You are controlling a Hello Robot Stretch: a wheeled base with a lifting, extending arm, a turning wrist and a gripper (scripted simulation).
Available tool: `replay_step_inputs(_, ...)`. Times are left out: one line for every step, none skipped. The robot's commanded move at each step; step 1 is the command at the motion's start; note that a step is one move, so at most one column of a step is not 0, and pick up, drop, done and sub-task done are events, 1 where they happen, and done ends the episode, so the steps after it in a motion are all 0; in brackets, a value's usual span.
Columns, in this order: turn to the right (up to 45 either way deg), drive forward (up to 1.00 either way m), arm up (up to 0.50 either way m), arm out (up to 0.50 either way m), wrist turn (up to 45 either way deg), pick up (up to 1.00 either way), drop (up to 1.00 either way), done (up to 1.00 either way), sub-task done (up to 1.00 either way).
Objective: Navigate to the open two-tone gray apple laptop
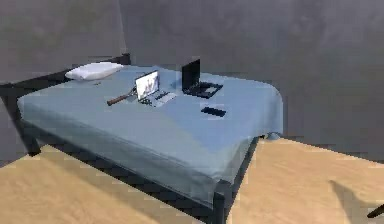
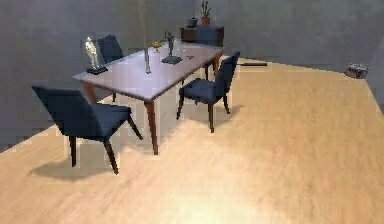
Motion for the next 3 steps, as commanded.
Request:
replay_step_inputs(-45.0,0.0,0.0,0.0,0.0,0.0,0.0,0.0,0.0)
replay_step_inputs(-3.0,0.0,0.0,0.0,0.0,0.0,0.0,0.0,0.0)
replay_step_inputs(0.0,0.3,0.0,0.0,0.0,0.0,0.0,0.0,0.0)
